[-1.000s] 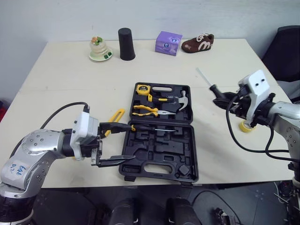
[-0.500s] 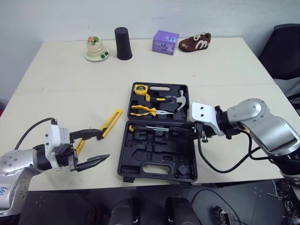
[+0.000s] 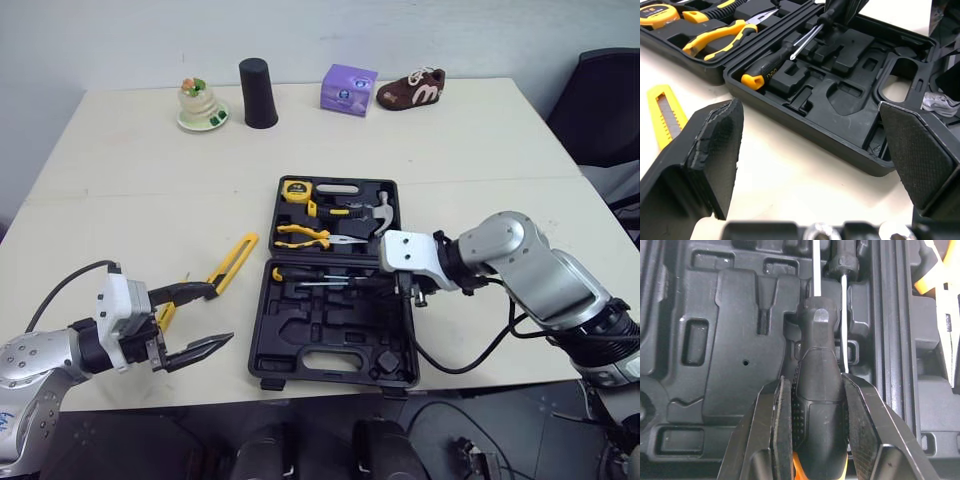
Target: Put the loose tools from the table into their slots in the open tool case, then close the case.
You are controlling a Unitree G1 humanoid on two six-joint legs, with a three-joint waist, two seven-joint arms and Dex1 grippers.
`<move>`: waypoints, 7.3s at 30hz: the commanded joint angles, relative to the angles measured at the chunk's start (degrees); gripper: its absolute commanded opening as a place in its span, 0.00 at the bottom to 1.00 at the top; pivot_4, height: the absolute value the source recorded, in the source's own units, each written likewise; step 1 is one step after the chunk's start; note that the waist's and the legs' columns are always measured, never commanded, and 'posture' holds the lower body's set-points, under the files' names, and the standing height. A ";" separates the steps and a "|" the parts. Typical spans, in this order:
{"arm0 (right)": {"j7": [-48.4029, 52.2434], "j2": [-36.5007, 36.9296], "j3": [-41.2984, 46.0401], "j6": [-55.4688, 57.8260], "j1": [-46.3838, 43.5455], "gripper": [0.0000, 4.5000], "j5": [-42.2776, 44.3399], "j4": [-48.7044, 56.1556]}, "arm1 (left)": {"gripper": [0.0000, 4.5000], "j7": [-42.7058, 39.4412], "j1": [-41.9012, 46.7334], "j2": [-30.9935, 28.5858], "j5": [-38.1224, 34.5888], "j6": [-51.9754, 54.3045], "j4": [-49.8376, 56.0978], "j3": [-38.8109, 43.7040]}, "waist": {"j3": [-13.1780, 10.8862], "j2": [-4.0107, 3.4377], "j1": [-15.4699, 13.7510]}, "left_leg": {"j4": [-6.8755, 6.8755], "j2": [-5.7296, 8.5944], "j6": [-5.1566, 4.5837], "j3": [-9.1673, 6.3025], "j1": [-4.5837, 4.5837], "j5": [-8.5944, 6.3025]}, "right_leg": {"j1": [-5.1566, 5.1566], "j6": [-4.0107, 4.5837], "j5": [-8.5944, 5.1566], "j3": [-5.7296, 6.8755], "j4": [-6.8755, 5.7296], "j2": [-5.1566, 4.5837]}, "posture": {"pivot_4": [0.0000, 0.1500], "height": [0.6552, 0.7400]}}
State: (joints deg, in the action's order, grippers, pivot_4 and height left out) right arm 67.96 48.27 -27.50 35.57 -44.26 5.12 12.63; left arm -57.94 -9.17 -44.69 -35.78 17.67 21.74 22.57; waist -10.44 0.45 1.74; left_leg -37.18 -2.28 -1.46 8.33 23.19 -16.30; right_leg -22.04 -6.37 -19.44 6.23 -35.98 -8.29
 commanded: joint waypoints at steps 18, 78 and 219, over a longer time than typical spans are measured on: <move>1.87 -2.39 -0.68 -0.85 1.75 0.23 -4.70 1.75 | 1.00 0.62 0.95 0.99 0.05 -0.83 -0.09 0.14 | 0.01 0.02 0.00 | -0.02 -0.01 0.00 0.02 -0.01 0.00 | 0.00 0.00 0.00 0.00 -0.02 0.06 | 1.00 1.00; 2.00 -18.15 10.27 -41.54 19.14 0.01 0.43 -27.36 | 1.00 -0.59 1.14 1.93 3.28 -4.15 -3.19 -2.91 | 0.27 0.35 0.02 | -0.07 -0.38 0.23 0.12 -0.85 -0.24 | 0.70 0.15 -0.06 -0.22 -0.09 0.60 | 1.00 1.00; 1.49 -7.96 37.73 -38.20 41.83 1.00 30.63 6.65 | 0.11 27.61 4.69 4.50 12.63 12.19 -4.74 2.51 | -0.76 0.03 -3.18 | 0.96 0.48 0.21 -1.30 -0.86 0.44 | 1.44 0.03 -0.12 1.36 0.44 -0.41 | 1.00 1.00</move>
State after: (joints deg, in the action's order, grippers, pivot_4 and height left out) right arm 69.65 39.82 9.23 -2.47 -2.54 35.40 17.50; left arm -27.81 -5.11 -39.38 -23.98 36.96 16.37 21.76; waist -11.21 0.48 -1.43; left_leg -36.22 -1.85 -1.23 7.03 22.35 -15.85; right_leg -20.61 -6.33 -19.55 7.61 -35.53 -8.68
